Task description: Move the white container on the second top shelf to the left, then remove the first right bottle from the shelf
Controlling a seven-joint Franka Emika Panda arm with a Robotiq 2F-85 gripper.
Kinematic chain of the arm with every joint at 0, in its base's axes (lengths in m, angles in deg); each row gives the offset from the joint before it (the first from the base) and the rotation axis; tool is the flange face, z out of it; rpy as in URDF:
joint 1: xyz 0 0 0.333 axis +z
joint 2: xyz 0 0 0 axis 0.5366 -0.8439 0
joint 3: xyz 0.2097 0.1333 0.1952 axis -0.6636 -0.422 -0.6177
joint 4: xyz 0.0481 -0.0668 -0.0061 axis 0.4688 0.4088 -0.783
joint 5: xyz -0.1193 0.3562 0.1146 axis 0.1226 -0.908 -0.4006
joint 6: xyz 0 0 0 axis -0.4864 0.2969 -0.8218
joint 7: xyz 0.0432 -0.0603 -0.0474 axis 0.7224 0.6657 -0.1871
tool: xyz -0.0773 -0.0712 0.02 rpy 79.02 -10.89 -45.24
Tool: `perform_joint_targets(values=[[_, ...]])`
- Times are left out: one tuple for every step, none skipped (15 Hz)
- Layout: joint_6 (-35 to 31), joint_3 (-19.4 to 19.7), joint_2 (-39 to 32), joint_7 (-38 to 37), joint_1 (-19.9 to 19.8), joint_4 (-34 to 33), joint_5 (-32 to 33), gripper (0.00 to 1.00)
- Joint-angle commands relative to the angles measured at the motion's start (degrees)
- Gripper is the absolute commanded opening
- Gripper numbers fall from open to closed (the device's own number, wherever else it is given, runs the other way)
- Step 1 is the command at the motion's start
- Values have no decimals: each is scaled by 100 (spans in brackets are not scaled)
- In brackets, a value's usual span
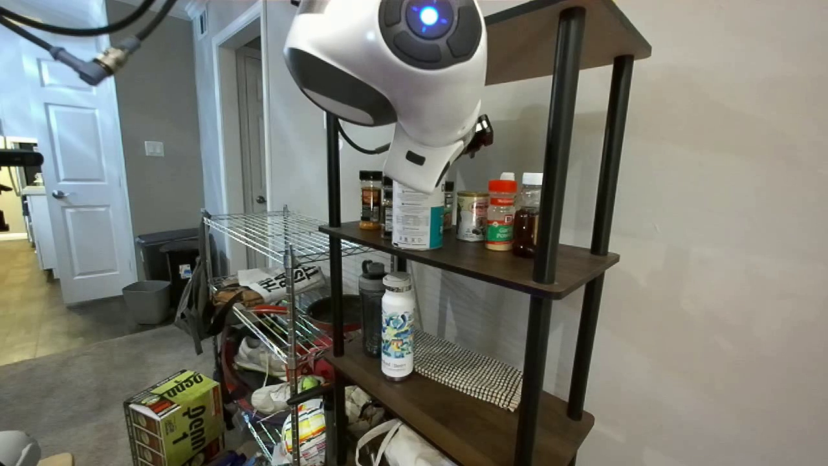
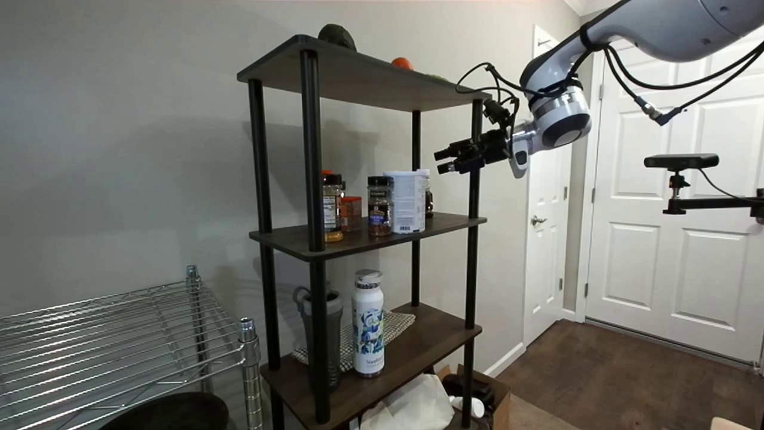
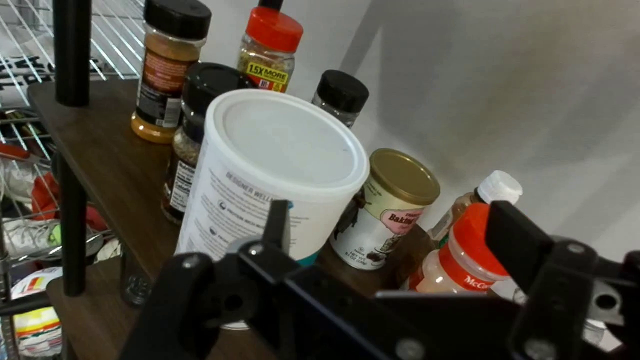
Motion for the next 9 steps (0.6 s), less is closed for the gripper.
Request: perform_joint_targets(values=[[-691, -240, 71, 141, 44, 160, -778, 100], [-1004, -328, 57, 185, 85, 159, -1003, 100], [-1288, -413, 31, 222, 127, 151, -1242, 100], [-1581, -501, -14, 272, 181, 130, -1507, 100], [-1831, -576, -52, 335, 234, 111, -1756, 100], [-2058, -639, -87, 411, 280, 96, -2000, 100], [-2235, -681, -112, 521, 314, 84, -2268, 100], [-2395, -714, -129, 623, 341, 73, -2500, 100], [-2515, -734, -129, 714, 361, 73, -2698, 100]])
